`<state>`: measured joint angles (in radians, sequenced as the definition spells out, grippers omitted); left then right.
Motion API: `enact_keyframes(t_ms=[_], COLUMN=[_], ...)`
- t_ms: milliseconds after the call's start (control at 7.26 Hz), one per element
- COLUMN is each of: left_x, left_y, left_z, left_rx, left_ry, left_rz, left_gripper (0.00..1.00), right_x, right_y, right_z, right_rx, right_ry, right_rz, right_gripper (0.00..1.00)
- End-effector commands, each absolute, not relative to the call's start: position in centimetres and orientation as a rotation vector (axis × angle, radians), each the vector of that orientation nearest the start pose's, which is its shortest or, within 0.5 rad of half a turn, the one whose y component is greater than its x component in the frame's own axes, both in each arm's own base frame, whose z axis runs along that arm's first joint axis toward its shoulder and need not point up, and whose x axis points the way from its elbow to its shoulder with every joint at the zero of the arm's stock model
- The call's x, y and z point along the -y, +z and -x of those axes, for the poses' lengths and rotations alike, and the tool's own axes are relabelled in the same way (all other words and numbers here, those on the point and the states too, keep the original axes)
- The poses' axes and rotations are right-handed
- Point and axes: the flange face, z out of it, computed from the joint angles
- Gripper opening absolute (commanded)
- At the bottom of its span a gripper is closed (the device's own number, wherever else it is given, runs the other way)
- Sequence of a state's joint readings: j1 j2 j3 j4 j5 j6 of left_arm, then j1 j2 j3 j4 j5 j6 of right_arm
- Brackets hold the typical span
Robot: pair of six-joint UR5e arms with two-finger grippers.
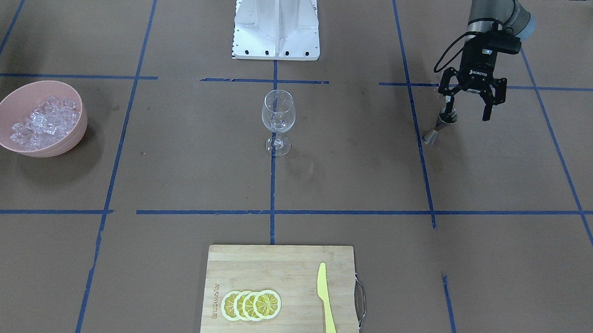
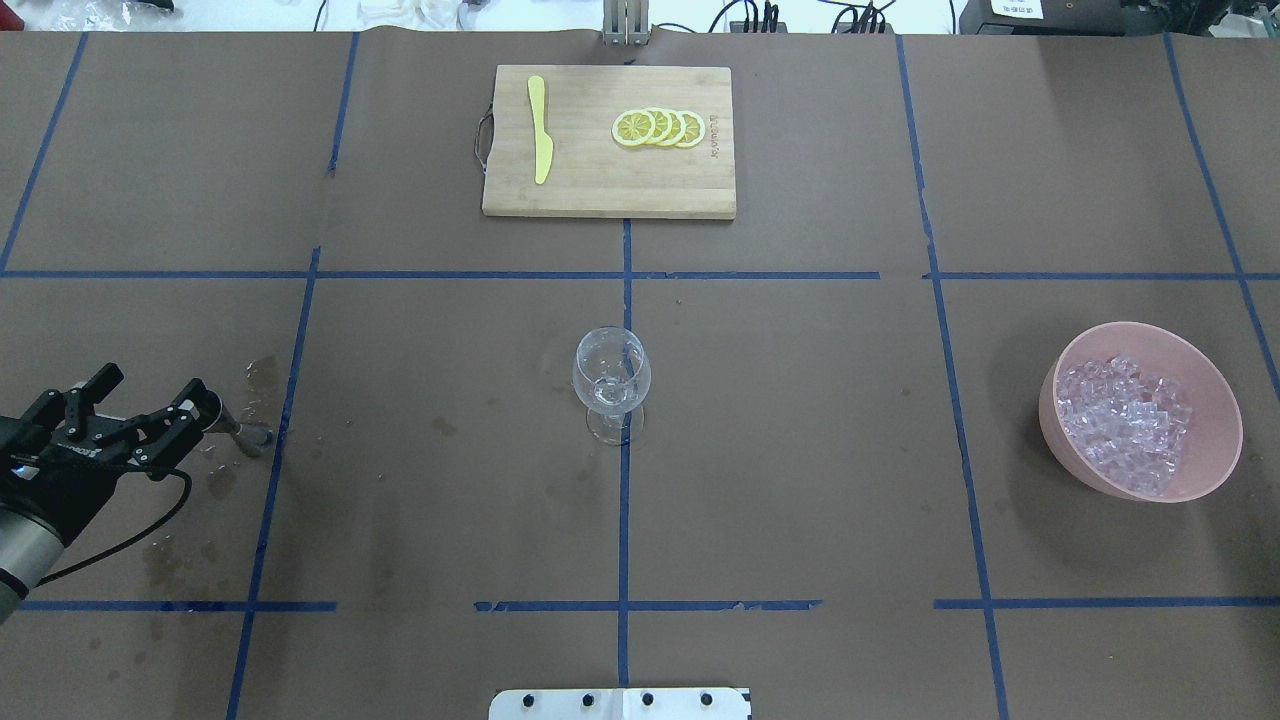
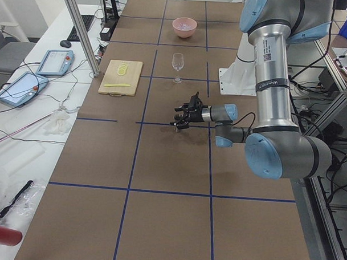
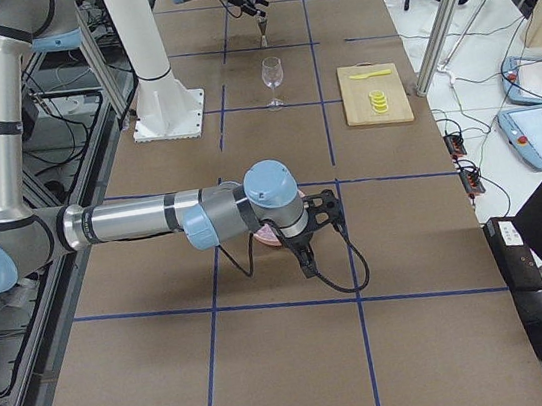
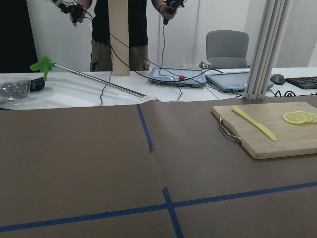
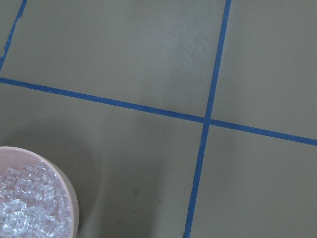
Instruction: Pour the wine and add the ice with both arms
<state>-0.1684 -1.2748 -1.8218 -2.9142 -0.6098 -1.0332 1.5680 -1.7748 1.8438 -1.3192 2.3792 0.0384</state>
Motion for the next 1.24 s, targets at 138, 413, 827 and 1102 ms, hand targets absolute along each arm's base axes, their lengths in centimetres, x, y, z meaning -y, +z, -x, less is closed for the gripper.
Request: enact_keyframes(t_ms=[138, 413, 827, 1102], left_x=[25.7, 25.1, 24.9, 24.8], left_y=[51.3, 53.4, 55.2, 55.1], left_z=[-35.5, -36.4, -39.4, -39.6], left_rx=[-0.819, -0.789, -0.768, -0.780], left_ry=[-0.324, -0.290, -0.274, -0.281], left_rz=[-1.189, -1.184, -1.189, -1.185], left_gripper=[1.00, 1.00, 0.86, 0.47], right_x=[42.2, 42.2, 42.2, 42.2], right_y=[58.5, 58.5, 58.5, 58.4], right_z=[-6.0, -6.0, -6.0, -6.0], right_rx=[0.806, 0.807, 0.807, 0.807], right_ry=[-0.097, -0.097, -0.097, -0.098], right_rz=[-0.288, -0.288, -0.288, -0.289], right_gripper=[1.00, 1.00, 1.00, 1.00])
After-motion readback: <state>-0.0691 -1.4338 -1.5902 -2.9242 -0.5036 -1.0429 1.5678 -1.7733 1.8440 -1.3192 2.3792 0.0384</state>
